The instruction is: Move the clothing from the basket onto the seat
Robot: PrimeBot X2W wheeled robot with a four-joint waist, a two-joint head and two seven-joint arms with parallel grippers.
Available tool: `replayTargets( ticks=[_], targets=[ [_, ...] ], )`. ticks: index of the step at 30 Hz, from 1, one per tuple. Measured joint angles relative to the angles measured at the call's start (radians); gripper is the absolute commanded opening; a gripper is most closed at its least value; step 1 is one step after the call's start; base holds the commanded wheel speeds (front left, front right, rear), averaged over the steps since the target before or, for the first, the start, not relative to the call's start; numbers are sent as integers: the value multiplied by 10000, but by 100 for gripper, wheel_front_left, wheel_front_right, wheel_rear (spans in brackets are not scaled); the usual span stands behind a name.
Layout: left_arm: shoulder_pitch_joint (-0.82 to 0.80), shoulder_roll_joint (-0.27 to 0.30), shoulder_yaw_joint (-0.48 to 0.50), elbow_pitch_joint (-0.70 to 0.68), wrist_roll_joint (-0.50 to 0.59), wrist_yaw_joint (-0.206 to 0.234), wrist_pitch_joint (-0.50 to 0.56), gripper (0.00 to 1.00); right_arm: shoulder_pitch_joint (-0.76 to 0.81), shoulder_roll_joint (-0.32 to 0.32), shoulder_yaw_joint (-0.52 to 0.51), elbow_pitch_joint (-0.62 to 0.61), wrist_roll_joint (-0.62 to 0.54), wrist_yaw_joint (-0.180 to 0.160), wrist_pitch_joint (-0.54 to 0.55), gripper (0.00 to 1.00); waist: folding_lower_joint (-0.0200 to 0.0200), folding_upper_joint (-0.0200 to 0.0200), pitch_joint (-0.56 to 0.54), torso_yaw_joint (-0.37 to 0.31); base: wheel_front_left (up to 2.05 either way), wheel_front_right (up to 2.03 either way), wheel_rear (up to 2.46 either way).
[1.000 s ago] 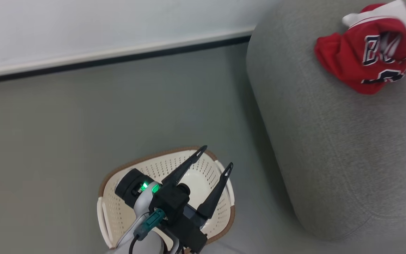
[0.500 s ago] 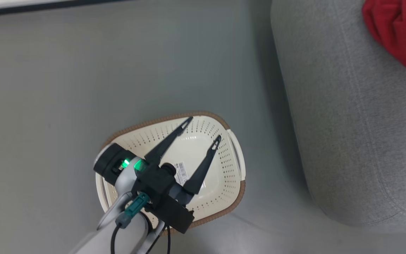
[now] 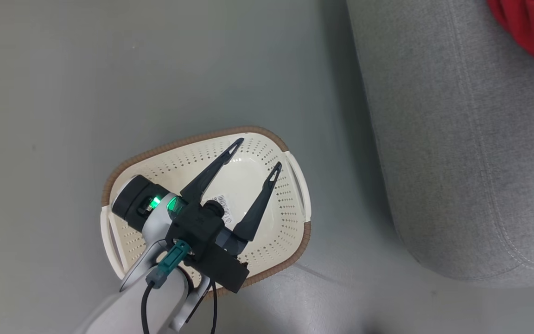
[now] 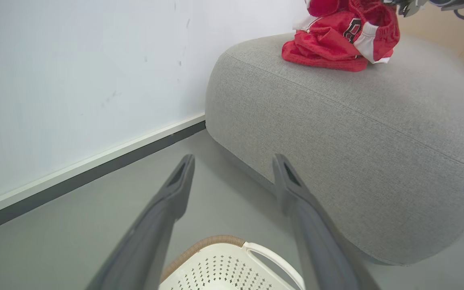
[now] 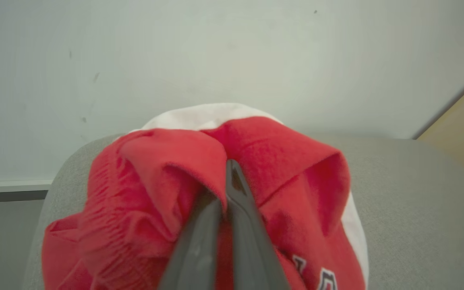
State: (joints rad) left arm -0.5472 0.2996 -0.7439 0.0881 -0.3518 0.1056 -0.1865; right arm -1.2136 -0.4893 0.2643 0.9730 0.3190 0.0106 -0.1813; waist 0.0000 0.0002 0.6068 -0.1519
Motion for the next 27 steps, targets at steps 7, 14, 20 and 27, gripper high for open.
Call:
replayTargets(
  ticks=[7,14,20,27],
  targets=[
    [-2,-117,15,332,-35,0,-17,100,5,148,224,242,-38,353,-422,100,0,0,-288,-212,0,0,0],
    [-14,-600,25,825,-280,-13,-226,100,933,299,261,366,-10,589,-579,100,-1,-1,-937,-278,0,0,0],
    [46,-794,393,1137,-750,-81,-391,100,1820,207,249,12,-8,688,-677,100,-2,-2,-1638,-164,0,0,0],
    [446,-780,922,1507,-970,-2,-548,100,2819,397,263,-711,33,704,-683,100,-3,-3,-2365,100,0,0,0]
  ],
)
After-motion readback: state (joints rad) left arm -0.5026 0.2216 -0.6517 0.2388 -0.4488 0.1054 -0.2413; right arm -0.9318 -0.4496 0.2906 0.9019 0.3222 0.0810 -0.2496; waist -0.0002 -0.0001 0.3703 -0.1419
